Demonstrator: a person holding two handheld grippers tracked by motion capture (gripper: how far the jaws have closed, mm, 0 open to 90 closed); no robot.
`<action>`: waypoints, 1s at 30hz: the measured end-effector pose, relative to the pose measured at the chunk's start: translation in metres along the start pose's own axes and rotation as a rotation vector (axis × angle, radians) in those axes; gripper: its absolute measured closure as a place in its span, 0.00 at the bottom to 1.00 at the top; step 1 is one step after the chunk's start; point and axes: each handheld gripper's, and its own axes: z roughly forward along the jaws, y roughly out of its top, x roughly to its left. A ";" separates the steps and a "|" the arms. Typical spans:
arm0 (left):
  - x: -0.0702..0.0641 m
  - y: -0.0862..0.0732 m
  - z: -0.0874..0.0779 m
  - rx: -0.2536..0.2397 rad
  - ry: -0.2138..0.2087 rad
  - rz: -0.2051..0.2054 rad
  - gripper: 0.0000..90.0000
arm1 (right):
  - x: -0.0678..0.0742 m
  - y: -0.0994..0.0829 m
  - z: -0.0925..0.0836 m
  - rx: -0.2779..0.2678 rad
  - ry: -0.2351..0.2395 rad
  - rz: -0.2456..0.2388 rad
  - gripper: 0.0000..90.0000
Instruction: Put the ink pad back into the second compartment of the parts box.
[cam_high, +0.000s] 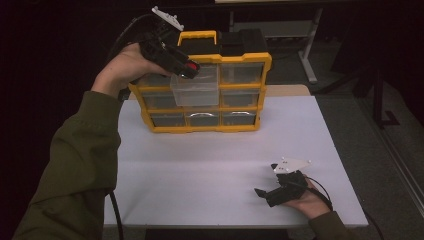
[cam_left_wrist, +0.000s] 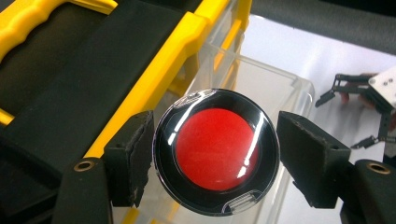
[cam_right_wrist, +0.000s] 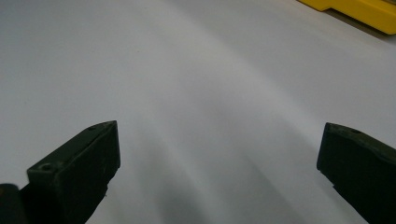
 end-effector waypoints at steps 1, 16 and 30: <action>0.001 -0.001 0.002 -0.014 0.005 -0.017 0.32 | 0.000 0.000 0.000 -0.001 0.000 0.000 0.00; -0.005 -0.021 -0.022 -0.082 -0.019 -0.026 0.23 | 0.000 0.000 0.000 -0.001 0.002 0.003 0.00; -0.018 -0.063 -0.039 -0.117 0.005 -0.046 0.12 | 0.000 0.000 0.002 0.005 -0.001 0.004 0.00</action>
